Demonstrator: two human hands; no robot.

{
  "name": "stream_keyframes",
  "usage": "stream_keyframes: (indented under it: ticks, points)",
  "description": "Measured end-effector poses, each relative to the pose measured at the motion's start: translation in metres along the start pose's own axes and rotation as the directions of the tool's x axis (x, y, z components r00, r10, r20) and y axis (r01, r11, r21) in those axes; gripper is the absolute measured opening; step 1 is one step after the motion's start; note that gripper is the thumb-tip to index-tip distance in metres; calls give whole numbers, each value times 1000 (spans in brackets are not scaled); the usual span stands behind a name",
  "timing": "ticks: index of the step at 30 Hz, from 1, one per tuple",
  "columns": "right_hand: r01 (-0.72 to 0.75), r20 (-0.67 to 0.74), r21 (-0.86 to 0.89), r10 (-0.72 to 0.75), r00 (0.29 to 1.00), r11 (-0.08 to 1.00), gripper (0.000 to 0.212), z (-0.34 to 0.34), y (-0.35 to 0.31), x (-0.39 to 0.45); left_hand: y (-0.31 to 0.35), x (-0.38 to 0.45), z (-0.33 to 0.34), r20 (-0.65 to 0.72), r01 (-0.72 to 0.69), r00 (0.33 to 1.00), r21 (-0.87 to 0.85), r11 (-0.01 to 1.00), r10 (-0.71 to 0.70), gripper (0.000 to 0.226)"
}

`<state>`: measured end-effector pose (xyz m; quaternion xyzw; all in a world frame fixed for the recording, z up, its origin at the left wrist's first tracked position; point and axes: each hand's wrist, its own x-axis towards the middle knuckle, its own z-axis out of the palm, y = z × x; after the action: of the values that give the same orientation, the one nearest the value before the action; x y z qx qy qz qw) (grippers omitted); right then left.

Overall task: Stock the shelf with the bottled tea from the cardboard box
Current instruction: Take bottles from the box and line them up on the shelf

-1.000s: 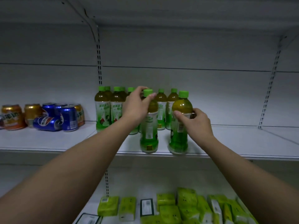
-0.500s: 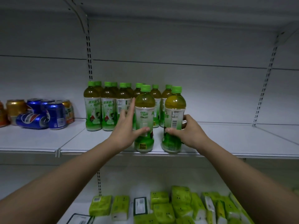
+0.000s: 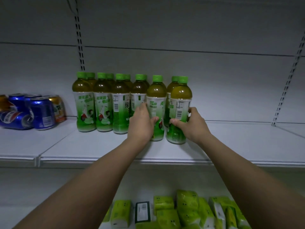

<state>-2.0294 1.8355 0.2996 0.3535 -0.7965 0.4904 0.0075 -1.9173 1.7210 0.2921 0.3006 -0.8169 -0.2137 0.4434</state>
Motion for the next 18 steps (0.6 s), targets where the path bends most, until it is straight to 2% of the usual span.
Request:
stream_keyframes:
  ticks: [5, 12, 18]
  points:
    - [25, -24, 13, -24, 999, 1000, 59, 13, 6, 19, 1, 12, 22, -57, 0, 998, 55, 998, 3, 46]
    - [37, -35, 27, -36, 999, 999, 57, 22, 12, 36, -3, 33, 36, -54, 40, 998, 50, 998, -37, 43]
    - [42, -37, 41, -41, 998, 998, 58, 24, 13, 38, -4, 32, 40, -70, 23, 997, 85, 996, -18, 42]
